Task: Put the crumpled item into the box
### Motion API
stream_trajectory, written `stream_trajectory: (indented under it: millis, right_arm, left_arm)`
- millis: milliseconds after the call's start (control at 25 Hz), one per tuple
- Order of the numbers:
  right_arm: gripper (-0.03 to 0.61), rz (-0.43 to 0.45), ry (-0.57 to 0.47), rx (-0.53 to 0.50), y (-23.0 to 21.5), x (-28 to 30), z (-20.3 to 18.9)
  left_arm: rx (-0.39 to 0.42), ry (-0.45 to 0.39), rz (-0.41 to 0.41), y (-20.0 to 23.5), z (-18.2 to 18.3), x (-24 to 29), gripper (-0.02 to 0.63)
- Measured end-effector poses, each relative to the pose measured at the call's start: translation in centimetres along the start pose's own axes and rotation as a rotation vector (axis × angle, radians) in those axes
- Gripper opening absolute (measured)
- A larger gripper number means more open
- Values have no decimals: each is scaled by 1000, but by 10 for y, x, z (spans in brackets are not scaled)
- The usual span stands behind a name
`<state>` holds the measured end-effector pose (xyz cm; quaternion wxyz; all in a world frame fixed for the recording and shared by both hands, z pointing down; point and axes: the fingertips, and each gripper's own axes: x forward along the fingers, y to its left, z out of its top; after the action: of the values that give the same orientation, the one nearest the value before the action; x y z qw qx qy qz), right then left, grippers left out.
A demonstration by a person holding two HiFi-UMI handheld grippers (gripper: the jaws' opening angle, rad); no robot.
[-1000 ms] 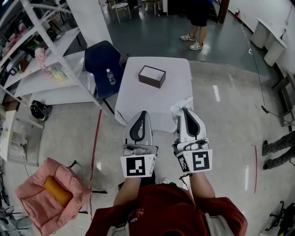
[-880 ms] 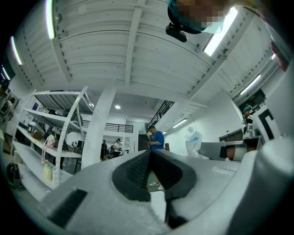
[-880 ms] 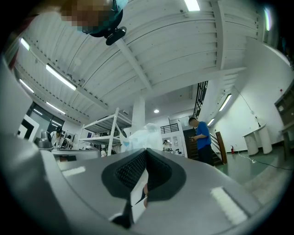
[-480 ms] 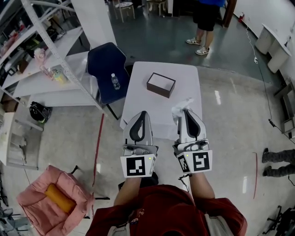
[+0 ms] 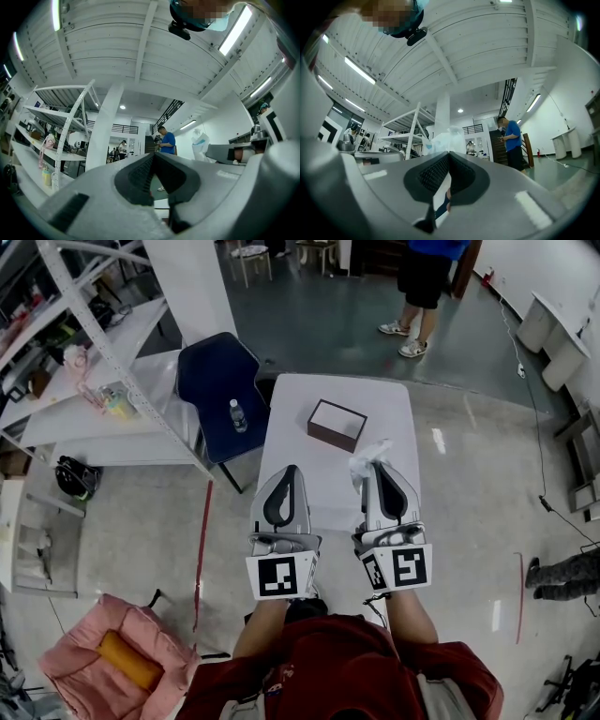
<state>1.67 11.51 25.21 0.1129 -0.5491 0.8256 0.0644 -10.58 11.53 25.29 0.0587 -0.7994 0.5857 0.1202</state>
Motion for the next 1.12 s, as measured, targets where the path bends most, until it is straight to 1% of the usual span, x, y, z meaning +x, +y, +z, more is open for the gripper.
stream_trajectory:
  millis: [160, 360, 480, 520, 600, 680, 800, 920, 1040, 1120]
  right_arm:
    - [5, -10, 6, -7, 7, 21, -3]
    - [5, -14, 8, -20, 15, 39, -7]
    - [5, -14, 10, -20, 12, 46, -12]
    - [5, -15, 7, -18, 9, 48, -13]
    - [5, -16, 0, -16, 2, 54, -14]
    - [5, -13, -5, -17, -5, 62, -17]
    - [5, -2, -5, -19, -20, 73, -21]
    - [5, 5, -4, -16, -45, 82, -25]
    - [5, 9, -7, -11, -73, 94, -26]
    - [5, 9, -8, -5, -91, 104, -29]
  left_arm:
    - [21, 29, -14, 18, -6, 12, 3]
    - [3, 21, -21, 35, -7, 24, 3]
    - [34, 42, -36, 39, -16, 29, 3]
    - [32, 38, -38, 38, -16, 33, 3]
    - [28, 32, -40, 36, -18, 42, 3]
    - [50, 46, -48, 35, -24, 52, 3]
    - [61, 42, -43, 31, -29, 71, 3]
    - [55, 30, -36, 17, -34, 94, 3]
    - [67, 40, -38, 3, -43, 119, 3]
    - [59, 34, -35, -5, -46, 138, 3]
